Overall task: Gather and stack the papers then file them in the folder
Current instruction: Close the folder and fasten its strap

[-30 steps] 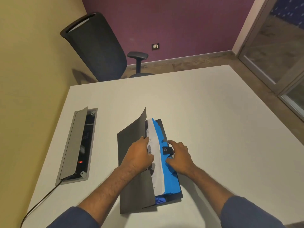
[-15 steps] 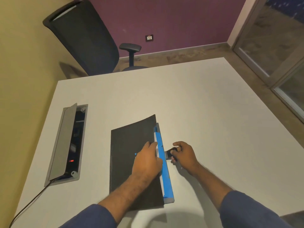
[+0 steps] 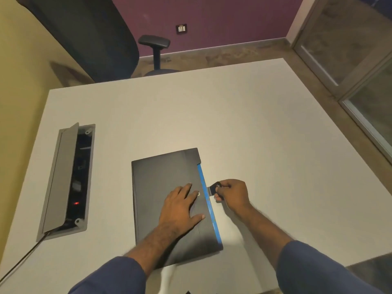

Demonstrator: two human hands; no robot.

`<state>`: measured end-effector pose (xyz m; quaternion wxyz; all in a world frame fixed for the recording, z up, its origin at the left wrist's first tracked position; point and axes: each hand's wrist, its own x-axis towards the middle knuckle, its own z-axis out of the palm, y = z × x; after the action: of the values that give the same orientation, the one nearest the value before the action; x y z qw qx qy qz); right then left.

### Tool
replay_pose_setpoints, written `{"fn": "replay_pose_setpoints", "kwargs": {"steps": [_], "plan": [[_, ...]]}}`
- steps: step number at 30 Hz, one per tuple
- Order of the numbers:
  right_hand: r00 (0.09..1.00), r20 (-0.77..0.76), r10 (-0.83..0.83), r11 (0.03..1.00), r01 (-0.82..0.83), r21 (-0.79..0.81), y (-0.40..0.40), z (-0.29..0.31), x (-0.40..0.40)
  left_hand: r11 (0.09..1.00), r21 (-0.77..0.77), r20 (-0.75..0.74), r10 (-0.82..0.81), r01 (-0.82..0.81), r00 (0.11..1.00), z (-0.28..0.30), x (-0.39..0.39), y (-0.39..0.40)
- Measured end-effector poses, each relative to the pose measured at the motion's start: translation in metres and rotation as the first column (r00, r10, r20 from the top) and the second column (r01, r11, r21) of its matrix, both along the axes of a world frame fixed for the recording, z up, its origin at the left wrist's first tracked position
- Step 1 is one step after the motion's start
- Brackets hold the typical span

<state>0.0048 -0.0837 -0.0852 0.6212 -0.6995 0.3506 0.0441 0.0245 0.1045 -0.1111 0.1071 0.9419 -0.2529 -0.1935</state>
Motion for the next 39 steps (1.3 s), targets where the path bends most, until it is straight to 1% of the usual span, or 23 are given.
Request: {"fn": "replay_pose_setpoints", "kwargs": {"steps": [2, 3, 6, 8, 11, 14, 16, 19, 21, 22, 24, 25, 27, 28, 29, 30, 31, 33, 37, 39], "plan": [[0.998, -0.004, 0.065, 0.985, -0.065, -0.161, 0.008, -0.006, -0.002, 0.999, 0.008, -0.02, -0.036, 0.036, 0.999, -0.01, 0.001, 0.008], [0.995, -0.017, 0.102, 0.962, -0.103, -0.251, 0.013, -0.009, -0.003, 0.999, 0.0, -0.03, -0.04, 0.04, 0.999, -0.015, 0.0, 0.011], [0.966, -0.067, 0.249, 0.851, -0.252, -0.461, 0.029, -0.015, -0.006, 0.999, -0.007, -0.042, -0.033, 0.033, 0.999, -0.027, -0.001, 0.014], [0.932, -0.13, 0.339, 0.772, -0.355, -0.527, 0.042, -0.016, -0.004, 1.0, -0.005, -0.038, -0.025, 0.025, 0.999, -0.033, -0.001, 0.014], [0.877, -0.218, 0.428, 0.688, -0.473, -0.551, 0.054, -0.02, 0.0, 0.999, -0.014, -0.022, -0.029, 0.029, 0.999, -0.037, -0.002, 0.014], [0.848, -0.249, 0.468, 0.631, -0.518, -0.577, 0.059, -0.021, 0.0, 0.999, -0.039, 0.002, -0.036, 0.036, 0.999, -0.036, -0.002, 0.015], [0.84, -0.232, 0.491, 0.618, -0.523, -0.587, 0.06, -0.022, -0.001, 0.997, -0.062, 0.022, -0.042, 0.043, 0.999, -0.034, -0.002, 0.016], [0.861, -0.134, 0.49, 0.665, -0.469, -0.582, 0.061, -0.029, -0.005, 0.991, -0.121, 0.084, -0.047, 0.057, 0.995, -0.033, -0.004, 0.017], [0.856, -0.077, 0.512, 0.64, -0.44, -0.63, 0.063, -0.029, -0.011, 0.989, -0.137, 0.112, -0.048, 0.063, 0.993, -0.034, -0.004, 0.018], [0.848, -0.071, 0.526, 0.611, -0.435, -0.662, 0.063, -0.028, -0.013, 0.989, -0.131, 0.116, -0.053, 0.068, 0.992, -0.035, -0.004, 0.018], [0.792, -0.116, 0.6, 0.506, -0.487, -0.711, 0.064, -0.028, -0.015, 0.991, -0.113, 0.112, -0.06, 0.072, 0.992, -0.037, -0.004, 0.018], [0.751, -0.146, 0.644, 0.425, -0.51, -0.748, 0.063, -0.028, -0.017, 0.992, -0.105, 0.107, -0.06, 0.071, 0.992, -0.037, -0.003, 0.018], [0.703, -0.185, 0.686, 0.307, -0.511, -0.803, 0.062, -0.03, -0.017, 0.993, -0.098, 0.097, -0.058, 0.068, 0.994, -0.037, -0.003, 0.017], [0.692, -0.193, 0.695, 0.27, -0.5, -0.823, 0.061, -0.031, -0.017, 0.993, -0.096, 0.094, -0.059, 0.068, 0.994, -0.037, -0.003, 0.017], [0.685, -0.192, 0.703, 0.255, -0.494, -0.831, 0.06, -0.03, -0.017, 0.993, -0.095, 0.094, -0.061, 0.07, 0.994, -0.037, -0.003, 0.017], [0.677, -0.196, 0.709, 0.259, -0.509, -0.821, 0.059, -0.028, -0.018, 0.993, -0.096, 0.097, -0.061, 0.07, 0.993, -0.037, -0.003, 0.017], [0.665, -0.198, 0.72, 0.229, -0.498, -0.836, 0.058, -0.029, -0.017, 0.993, -0.1, 0.101, -0.058, 0.069, 0.993, -0.038, -0.003, 0.017], [0.638, -0.249, 0.729, 0.176, -0.525, -0.833, 0.058, -0.029, -0.013, 0.993, -0.101, 0.112, -0.057, 0.068, 0.992, -0.039, -0.004, 0.017], [0.633, -0.36, 0.685, 0.217, -0.649, -0.729, 0.061, -0.021, -0.004, 0.994, -0.074, 0.104, -0.07, 0.078, 0.992, -0.043, -0.004, 0.018], [0.617, -0.393, 0.682, 0.199, -0.673, -0.713, 0.063, -0.019, -0.006, 0.996, -0.046, 0.082, -0.077, 0.081, 0.994, -0.045, -0.003, 0.019]]}}
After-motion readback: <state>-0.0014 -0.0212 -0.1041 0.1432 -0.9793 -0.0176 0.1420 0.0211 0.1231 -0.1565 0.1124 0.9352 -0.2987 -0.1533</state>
